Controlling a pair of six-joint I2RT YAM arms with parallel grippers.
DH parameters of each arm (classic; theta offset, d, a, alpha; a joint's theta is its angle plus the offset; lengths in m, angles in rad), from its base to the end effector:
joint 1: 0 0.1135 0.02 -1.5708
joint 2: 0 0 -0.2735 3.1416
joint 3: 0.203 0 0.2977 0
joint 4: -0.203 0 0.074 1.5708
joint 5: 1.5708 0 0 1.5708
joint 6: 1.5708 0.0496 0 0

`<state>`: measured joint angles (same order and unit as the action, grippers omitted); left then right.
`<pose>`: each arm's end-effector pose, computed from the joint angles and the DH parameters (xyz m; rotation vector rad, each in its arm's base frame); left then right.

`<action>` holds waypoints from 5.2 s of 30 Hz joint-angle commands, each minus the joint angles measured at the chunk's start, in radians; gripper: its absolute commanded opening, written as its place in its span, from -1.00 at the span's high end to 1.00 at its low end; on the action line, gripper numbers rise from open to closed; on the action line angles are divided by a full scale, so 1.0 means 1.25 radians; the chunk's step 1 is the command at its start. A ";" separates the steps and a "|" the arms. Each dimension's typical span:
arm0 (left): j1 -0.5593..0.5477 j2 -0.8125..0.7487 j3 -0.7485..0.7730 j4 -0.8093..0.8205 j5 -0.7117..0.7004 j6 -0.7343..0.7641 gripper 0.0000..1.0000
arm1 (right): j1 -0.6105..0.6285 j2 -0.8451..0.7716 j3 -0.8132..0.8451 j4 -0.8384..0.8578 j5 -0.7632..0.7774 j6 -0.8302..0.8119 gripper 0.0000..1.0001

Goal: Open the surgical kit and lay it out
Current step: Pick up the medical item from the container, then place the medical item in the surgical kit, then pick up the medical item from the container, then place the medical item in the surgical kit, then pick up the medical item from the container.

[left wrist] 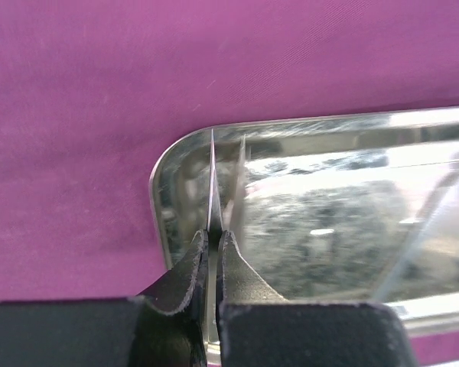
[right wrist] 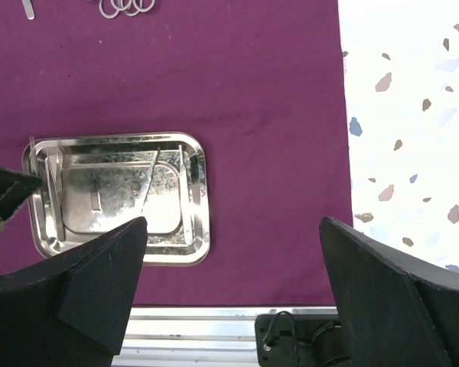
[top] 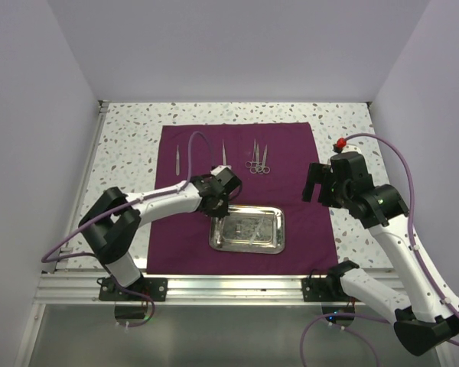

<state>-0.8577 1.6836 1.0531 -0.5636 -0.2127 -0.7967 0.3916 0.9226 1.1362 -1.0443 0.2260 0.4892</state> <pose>0.2478 -0.2705 0.1479 0.0277 2.7268 -0.1855 0.1980 0.0697 0.3617 0.2205 2.3689 0.1491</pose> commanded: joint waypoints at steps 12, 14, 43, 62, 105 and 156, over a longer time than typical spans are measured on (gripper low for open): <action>0.107 0.035 0.298 -0.028 -0.050 0.167 1.00 | -0.002 0.031 0.021 0.046 0.008 0.009 -0.97; 0.162 0.068 0.328 0.045 -0.030 0.219 1.00 | -0.002 0.036 0.031 0.043 0.006 0.005 -0.97; 0.306 0.340 0.551 0.063 0.130 0.273 -0.03 | -0.002 0.084 0.046 0.061 -0.027 0.039 -0.97; 0.024 -0.096 -0.013 0.121 0.030 0.131 0.10 | 0.000 0.038 0.018 0.050 -0.029 0.044 -0.97; 0.189 0.319 0.712 -0.044 -0.034 0.268 1.00 | -0.002 0.022 0.042 0.002 -0.009 0.020 -0.97; -0.125 0.301 0.391 0.056 0.067 0.160 0.30 | 0.000 -0.118 -0.025 -0.097 0.022 0.041 -0.97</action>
<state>-0.9989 2.0571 1.5253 -0.5251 -0.1131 -0.5678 0.3916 0.7780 1.1046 -1.1316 0.2268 0.5392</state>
